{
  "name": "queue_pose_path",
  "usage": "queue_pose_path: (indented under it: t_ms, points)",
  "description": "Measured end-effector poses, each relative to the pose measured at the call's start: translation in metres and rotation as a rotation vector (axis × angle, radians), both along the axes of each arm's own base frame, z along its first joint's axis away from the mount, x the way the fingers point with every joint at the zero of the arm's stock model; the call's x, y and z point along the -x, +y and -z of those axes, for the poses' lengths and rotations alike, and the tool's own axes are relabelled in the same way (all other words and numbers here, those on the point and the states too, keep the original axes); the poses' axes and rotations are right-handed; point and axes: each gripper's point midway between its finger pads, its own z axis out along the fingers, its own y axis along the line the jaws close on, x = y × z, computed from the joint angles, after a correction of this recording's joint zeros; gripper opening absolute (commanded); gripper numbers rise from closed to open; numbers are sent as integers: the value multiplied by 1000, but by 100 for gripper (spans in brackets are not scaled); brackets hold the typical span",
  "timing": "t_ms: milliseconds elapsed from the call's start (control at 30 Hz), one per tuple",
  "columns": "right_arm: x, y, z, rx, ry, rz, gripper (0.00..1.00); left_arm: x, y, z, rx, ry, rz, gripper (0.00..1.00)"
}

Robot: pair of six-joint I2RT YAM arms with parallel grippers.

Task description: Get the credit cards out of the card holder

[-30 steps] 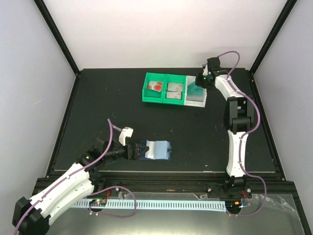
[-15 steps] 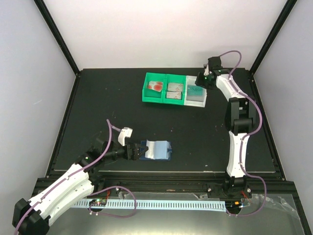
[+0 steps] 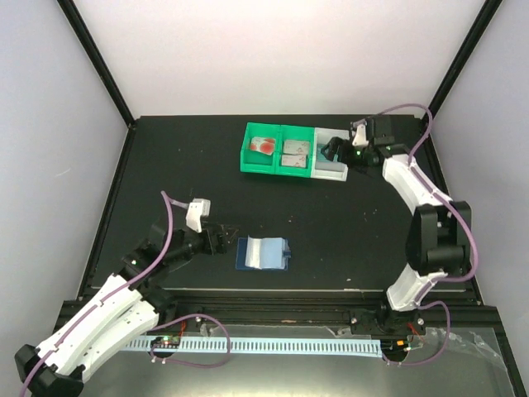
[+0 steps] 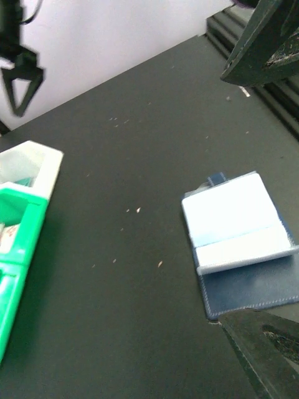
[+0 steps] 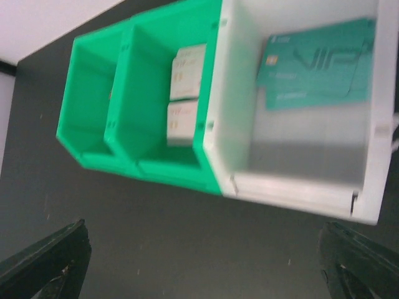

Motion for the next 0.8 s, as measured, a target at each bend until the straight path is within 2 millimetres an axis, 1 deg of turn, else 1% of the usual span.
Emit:
queue_pose_path:
  t_ms: [100,167,300,400,500,667,733,800]
  points:
    - [28,3,-3,-19,-2,-25,100,-5,9,-13,-19,-33,-51,99]
    - [49,4,-9,-33,-16,-43,100,-9,15,-23,-30,-61,-84,99]
    - [85,6,-34,-65,-84,-84,100,-12,26,-48,-38,-122,-137,99]
    - [115,7,-53,-80,-149,-118,100,-10,32,-64,-24,-162,-157,99]
    - [141,6,-69,-85,-207,-139,100,-8,34,-71,-15,-182,-159,99]
    - [185,4,-95,-107,-314,-167,100,-6,34,-76,-8,-199,-154,99]
    - [199,4,-103,-120,-350,-182,100,-5,35,-80,-3,-209,-152,99]
    - [211,5,-106,-132,-375,-193,100,-3,36,-88,10,-229,-152,99]
